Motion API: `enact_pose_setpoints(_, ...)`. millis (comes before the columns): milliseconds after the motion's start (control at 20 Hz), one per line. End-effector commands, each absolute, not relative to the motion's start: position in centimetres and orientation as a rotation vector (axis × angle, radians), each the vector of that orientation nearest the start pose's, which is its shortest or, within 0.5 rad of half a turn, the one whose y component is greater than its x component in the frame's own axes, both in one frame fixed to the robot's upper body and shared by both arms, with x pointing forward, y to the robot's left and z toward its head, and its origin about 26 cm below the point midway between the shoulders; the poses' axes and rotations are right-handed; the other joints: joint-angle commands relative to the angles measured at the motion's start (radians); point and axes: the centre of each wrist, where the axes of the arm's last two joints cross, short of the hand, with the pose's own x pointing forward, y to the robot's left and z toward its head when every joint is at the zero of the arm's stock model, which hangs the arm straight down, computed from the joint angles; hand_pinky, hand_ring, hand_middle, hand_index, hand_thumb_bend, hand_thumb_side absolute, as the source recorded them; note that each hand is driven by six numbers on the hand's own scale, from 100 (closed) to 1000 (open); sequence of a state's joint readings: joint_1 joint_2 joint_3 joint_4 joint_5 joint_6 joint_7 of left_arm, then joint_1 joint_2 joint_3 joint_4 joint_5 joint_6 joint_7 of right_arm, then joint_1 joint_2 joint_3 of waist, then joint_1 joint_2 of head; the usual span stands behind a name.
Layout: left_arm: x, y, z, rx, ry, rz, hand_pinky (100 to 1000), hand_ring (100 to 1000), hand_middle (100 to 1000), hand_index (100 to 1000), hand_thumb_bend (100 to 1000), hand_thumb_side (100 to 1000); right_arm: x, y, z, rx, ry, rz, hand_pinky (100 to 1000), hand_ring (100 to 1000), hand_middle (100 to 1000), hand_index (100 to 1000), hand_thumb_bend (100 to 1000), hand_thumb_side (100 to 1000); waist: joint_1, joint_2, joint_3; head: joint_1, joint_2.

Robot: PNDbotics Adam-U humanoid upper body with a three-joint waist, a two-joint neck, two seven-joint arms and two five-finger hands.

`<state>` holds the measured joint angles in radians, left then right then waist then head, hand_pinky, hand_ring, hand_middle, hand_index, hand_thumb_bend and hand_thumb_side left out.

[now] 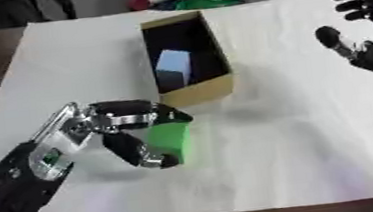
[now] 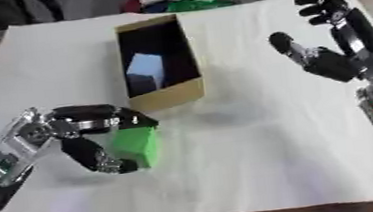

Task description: Pick up objects on the table and place them in the box.

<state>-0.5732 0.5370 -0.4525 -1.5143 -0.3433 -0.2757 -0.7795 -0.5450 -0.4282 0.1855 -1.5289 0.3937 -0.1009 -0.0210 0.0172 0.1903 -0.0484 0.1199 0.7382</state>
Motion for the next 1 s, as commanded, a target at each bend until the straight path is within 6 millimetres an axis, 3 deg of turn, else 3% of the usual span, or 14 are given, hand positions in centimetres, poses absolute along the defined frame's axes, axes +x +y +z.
enact_pose_setpoints(50, 37.9, 22.3, 14.8, 0.058, -1.451, -1.961, 867, 916, 884, 1000, 504, 762, 38.5, -25.2, 17.5, -0.588, -2.083, 0.882, 792, 827, 841, 989, 580, 829, 0.001, -0.017, -0.001, 0.0, 0.005)
enact_pose_setpoints(250, 37.8, 22.4, 15.0, 0.098, -1.48, -1.945, 866, 918, 893, 1000, 543, 783, 38.5, -25.3, 17.4, -0.589, -2.077, 0.882, 792, 827, 841, 989, 576, 828, 0.002, -0.017, -0.002, -0.001, 0.005)
enact_pose_setpoints(450, 37.7, 22.4, 15.2, 0.125, -1.495, -1.943, 829, 884, 873, 1000, 524, 777, 38.5, -25.3, 17.2, -0.586, -2.071, 0.889, 792, 827, 841, 989, 568, 829, 0.003, -0.017, -0.003, 0.0, 0.005)
enact_pose_setpoints(550, 37.7, 22.4, 15.3, 0.136, -1.504, -1.94, 772, 824, 824, 1000, 429, 745, 38.5, -25.4, 17.2, -0.587, -2.068, 0.891, 792, 827, 841, 989, 560, 827, 0.003, -0.017, -0.003, 0.0, 0.005)
enact_pose_setpoints(600, 37.6, 22.4, 15.4, 0.142, -1.512, -1.933, 772, 824, 824, 1000, 429, 745, 38.5, -25.4, 17.2, -0.587, -2.067, 0.892, 792, 827, 841, 989, 560, 827, 0.003, -0.017, -0.003, 0.0, 0.005)
enact_pose_setpoints(650, 37.6, 22.5, 15.5, 0.148, -1.523, -1.922, 720, 762, 767, 1000, 302, 696, 38.5, -25.4, 17.1, -0.587, -2.065, 0.893, 792, 827, 841, 989, 553, 825, 0.003, -0.017, -0.003, 0.0, 0.005)
enact_pose_setpoints(750, 37.6, 22.6, 15.7, 0.164, -1.554, -1.894, 670, 705, 726, 996, 163, 636, 38.5, -25.4, 17.1, -0.587, -2.059, 0.897, 793, 828, 842, 989, 548, 824, 0.003, -0.017, -0.002, -0.001, 0.005)
enact_pose_setpoints(850, 37.5, 22.7, 16.0, 0.173, -1.59, -1.861, 615, 627, 704, 986, 100, 556, 38.5, -25.5, 17.0, -0.586, -2.055, 0.902, 793, 828, 842, 989, 539, 822, 0.003, -0.017, -0.002, -0.001, 0.005)
enact_pose_setpoints(1000, 37.3, 22.8, 16.6, 0.183, -1.639, -1.835, 556, 559, 681, 976, 100, 491, 38.5, -25.5, 17.0, -0.586, -2.049, 0.908, 793, 828, 842, 989, 530, 822, 0.004, -0.017, -0.002, -0.002, 0.004)
